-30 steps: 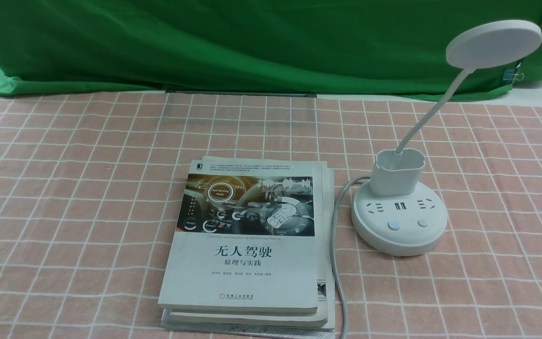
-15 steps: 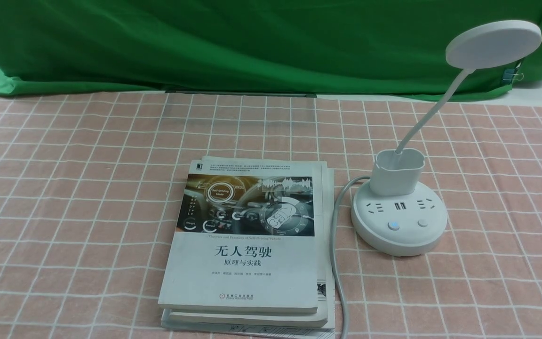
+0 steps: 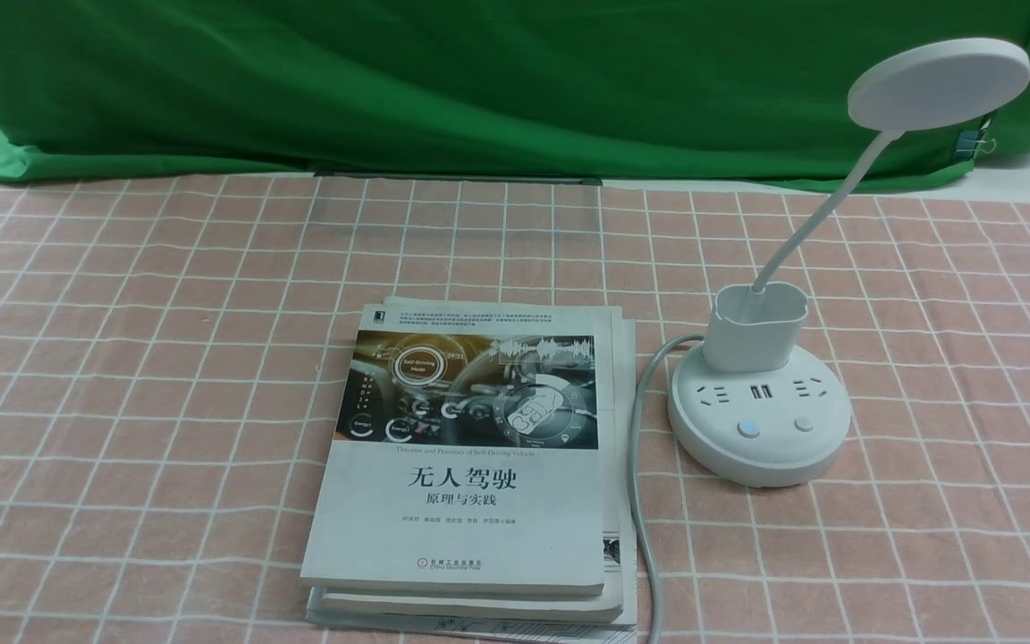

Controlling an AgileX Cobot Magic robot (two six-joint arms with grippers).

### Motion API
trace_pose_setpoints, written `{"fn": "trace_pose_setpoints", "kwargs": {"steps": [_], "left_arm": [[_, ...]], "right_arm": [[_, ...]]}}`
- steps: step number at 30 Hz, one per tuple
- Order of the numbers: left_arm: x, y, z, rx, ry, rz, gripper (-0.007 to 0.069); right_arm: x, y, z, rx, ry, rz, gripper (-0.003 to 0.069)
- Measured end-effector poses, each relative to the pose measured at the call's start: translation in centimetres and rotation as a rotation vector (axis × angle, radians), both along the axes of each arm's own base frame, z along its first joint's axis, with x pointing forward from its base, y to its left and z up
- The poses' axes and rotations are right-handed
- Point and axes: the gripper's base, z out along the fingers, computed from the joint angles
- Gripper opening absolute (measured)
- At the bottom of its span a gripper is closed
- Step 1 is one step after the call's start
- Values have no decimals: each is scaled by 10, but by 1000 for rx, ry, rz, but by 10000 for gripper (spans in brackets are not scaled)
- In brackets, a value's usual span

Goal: Turn on the table lamp on the pink coffee tablecloth with your hand.
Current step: 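Press the button on the base of the white desk lamp with the right gripper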

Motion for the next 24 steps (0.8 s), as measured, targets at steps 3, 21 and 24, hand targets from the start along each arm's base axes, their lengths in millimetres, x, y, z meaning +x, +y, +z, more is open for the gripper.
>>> {"fn": "trace_pose_setpoints", "kwargs": {"steps": [3, 21, 24], "left_arm": [[0, 0, 0, 0, 0, 0, 19], [0, 0, 0, 0, 0, 0, 19], [0, 0, 0, 0, 0, 0, 19]], "right_arm": [[0, 0, 3, 119, -25, -16, 239], [0, -5, 24, 532, -246, -59, 231], [1, -4, 25, 556, -186, -56, 176]]}}
